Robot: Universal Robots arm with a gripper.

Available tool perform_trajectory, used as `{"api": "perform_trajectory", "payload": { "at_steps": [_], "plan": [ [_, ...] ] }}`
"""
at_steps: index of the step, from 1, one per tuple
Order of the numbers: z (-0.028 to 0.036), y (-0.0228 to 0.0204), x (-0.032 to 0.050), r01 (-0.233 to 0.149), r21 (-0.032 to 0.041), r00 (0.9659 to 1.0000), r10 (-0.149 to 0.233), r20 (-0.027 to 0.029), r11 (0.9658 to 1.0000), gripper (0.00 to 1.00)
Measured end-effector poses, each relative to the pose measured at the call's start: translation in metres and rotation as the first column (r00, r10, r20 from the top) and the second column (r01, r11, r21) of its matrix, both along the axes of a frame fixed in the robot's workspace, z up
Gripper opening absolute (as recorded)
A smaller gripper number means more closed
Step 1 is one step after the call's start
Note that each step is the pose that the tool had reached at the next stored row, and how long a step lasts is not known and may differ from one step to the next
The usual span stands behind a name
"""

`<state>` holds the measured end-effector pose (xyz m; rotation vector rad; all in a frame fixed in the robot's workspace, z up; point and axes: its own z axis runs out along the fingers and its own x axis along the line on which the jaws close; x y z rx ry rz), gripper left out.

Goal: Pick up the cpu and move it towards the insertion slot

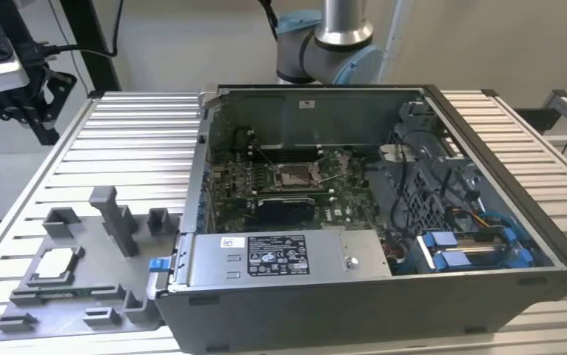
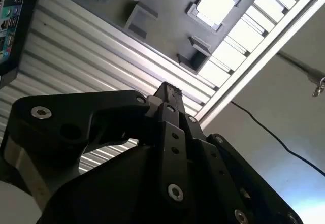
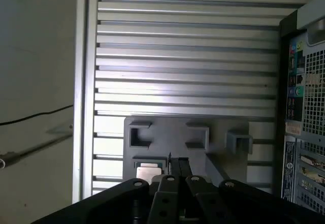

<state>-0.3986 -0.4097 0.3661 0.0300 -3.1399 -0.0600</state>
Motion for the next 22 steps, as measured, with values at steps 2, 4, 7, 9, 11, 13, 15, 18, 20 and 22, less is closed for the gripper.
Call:
{"api": "perform_trajectory", "payload": {
  "at_steps": [2,4,7,9,11,13,15,18,20,22],
  "plan": [
    [0.0001,-0.0003,-0.0005,0.0,-0.0001,1.0,0.0,-0.0002,1.0,0.0],
    [0.0,-0.0013,-0.0021,0.0,0.0001,1.0,0.0,0.0001,1.0,0.0],
    [-0.0001,-0.0051,-0.0045,0.0,0.0001,1.0,0.0,0.0001,1.0,0.0],
    [-0.0001,-0.0093,-0.0055,0.0,0.0,1.0,0.0,0.0,1.0,0.0],
    [-0.0002,-0.0142,-0.0063,0.0,0.0001,1.0,0.0,0.0001,1.0,0.0],
    [-0.0003,-0.0195,-0.0071,0.0,0.0,1.0,0.0,0.0,1.0,0.0],
    [-0.0005,-0.0251,-0.0077,0.0,0.0,1.0,0.0,0.0,1.0,0.0],
    [-0.0008,-0.035,-0.0085,0.0,0.0001,1.0,0.0,0.0001,1.0,0.0],
    [-0.0009,-0.0419,-0.0089,0.0,0.0,1.0,0.0,0.0,1.0,0.0],
    [-0.0013,-0.0477,-0.0098,0.0,0.0,1.0,0.0,0.0001,1.0,0.0]
  ]
}}
